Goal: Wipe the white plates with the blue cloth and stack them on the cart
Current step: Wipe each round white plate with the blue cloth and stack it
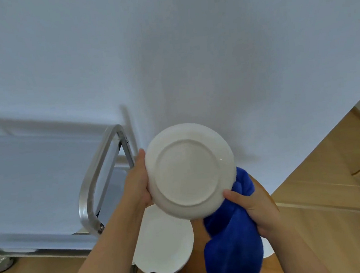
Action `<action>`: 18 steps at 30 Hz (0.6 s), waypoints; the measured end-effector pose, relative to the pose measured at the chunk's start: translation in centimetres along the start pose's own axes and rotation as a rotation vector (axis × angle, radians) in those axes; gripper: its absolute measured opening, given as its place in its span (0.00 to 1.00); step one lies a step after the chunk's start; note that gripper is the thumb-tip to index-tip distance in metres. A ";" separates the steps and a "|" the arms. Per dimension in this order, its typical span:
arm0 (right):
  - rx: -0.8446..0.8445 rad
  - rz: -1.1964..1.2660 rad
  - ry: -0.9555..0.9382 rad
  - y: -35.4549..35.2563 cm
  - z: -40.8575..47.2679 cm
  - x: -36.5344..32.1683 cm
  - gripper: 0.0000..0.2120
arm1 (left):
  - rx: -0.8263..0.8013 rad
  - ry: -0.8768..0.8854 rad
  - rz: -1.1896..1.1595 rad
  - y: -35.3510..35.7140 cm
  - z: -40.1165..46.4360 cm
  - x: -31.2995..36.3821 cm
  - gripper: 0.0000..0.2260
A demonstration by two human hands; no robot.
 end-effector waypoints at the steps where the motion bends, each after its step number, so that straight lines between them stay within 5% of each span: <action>1: 0.085 -0.092 -0.025 -0.6 0.1 0.0 0.27 | 0.037 0.051 0.048 -0.2 -0.4 1.0 0.18; 5: 0.344 -0.326 -0.281 -1.4 0.2 -3.3 0.15 | 0.176 0.270 0.265 -0.8 -2.0 4.7 0.22; 8: 0.133 -0.451 -0.642 3.1 -1.0 -7.9 0.19 | 0.224 0.455 0.412 -0.2 -3.6 6.7 0.23; 12: -0.242 -0.896 -0.775 10.4 -1.7 -7.5 0.31 | 0.186 0.684 0.566 2.6 -6.2 8.1 0.24; 15: -0.208 -1.225 -0.973 12.3 -2.0 -7.4 0.30 | 0.102 0.764 0.627 3.7 -7.2 8.1 0.22; 18: -0.208 -1.171 -0.919 12.6 -1.0 -8.0 0.37 | 0.018 0.794 0.649 3.8 -7.6 7.3 0.20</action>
Point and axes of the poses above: each hand's wrist, its own z-axis towards the middle knuckle, its own y-axis out of the palm, x = y × z, the point moved 6 cm from there along z, towards the middle knuckle, and after that the axes turned 14 degrees about z, right-handed, at the moved point
